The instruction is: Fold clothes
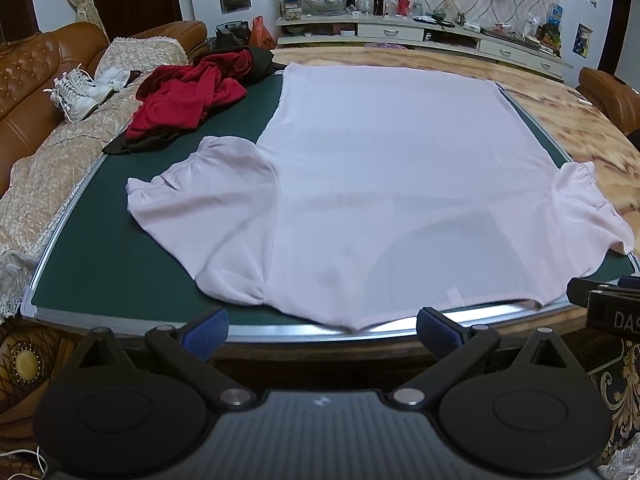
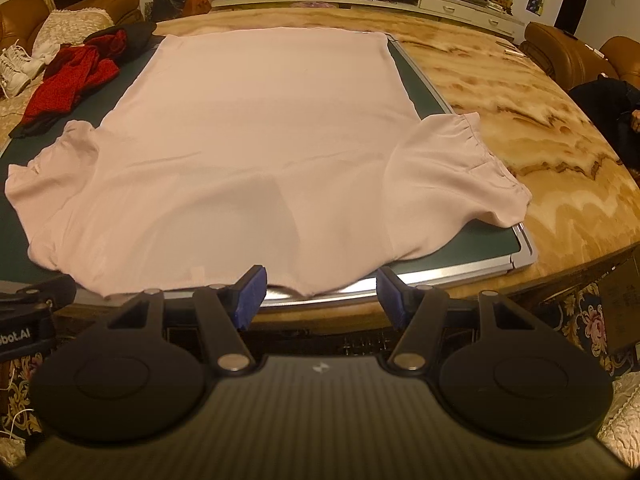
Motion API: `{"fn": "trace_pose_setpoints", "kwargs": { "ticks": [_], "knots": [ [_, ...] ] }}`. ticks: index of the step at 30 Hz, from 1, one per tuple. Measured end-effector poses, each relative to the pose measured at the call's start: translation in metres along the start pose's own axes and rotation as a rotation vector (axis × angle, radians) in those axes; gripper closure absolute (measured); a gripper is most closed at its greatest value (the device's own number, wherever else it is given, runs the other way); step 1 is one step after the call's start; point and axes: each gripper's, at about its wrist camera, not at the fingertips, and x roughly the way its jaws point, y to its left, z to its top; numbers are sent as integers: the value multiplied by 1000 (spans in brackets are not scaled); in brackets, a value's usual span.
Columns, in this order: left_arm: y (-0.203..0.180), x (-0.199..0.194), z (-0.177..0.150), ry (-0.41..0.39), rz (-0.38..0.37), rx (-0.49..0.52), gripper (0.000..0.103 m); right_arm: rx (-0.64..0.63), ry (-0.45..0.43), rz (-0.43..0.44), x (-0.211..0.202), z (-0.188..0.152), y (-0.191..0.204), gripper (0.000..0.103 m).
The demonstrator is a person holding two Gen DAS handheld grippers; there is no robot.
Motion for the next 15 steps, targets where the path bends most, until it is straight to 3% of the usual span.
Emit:
{"fn": "trace_pose_setpoints", "kwargs": {
  "ticks": [15],
  "knots": [
    [3,-16,-26,-12,-13,-9,0,1,-8,3,-10,-32,3,35]
  ]
}}
